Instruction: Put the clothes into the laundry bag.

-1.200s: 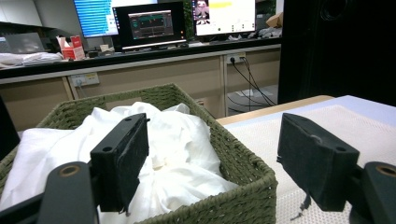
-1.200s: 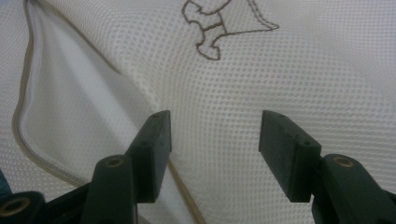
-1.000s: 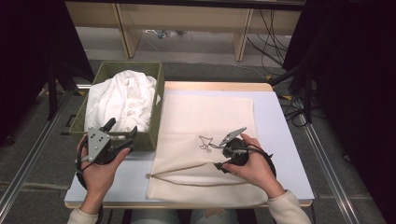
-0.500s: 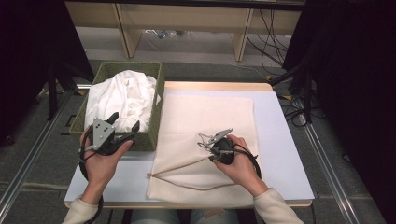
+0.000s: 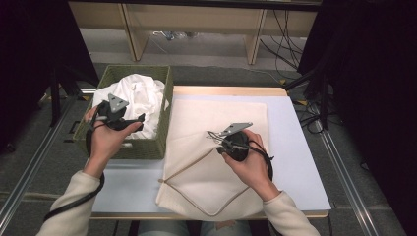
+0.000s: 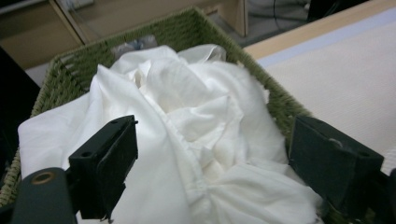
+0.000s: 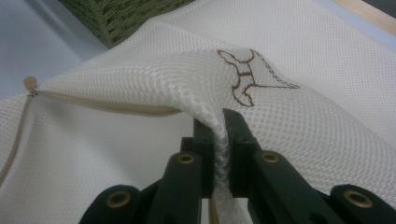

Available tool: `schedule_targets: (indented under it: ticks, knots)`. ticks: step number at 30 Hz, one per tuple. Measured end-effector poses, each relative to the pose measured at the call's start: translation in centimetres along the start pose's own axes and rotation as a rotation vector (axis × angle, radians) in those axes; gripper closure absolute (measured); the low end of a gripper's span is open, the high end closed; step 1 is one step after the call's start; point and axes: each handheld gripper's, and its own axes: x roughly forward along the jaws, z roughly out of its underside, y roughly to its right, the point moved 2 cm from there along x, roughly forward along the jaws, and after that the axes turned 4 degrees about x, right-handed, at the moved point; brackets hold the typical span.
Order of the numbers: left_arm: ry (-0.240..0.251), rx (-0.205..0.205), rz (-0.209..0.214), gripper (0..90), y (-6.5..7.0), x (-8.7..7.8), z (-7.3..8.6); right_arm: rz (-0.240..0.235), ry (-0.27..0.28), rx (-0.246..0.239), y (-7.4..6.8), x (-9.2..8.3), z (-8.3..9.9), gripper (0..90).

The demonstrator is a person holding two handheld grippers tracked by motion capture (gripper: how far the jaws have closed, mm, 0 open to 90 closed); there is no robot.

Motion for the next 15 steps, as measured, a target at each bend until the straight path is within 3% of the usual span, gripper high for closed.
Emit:
schedule_targets:
  ticks: [4,8,10,15]
  knots:
    - [-0.044,-0.035,0.006,14.9,-1.5,2.0,-0.7,-0.003,0.019,-0.017,-0.2,0.2,-0.2,85.2]
    - [-0.071,-0.063,0.015,15.2,-2.5,3.4,-1.0,-0.011,0.005,-0.011,-0.3,0.1,-0.2,85.2]
    - [-0.08,-0.122,0.031,15.3,-2.5,4.0,-1.1,-0.007,-0.016,0.032,-0.5,0.0,-0.1,85.2]
    - [-0.142,-0.144,0.021,15.5,-3.7,6.1,-1.0,-0.01,-0.018,0.066,-0.7,-0.1,0.0,85.3]
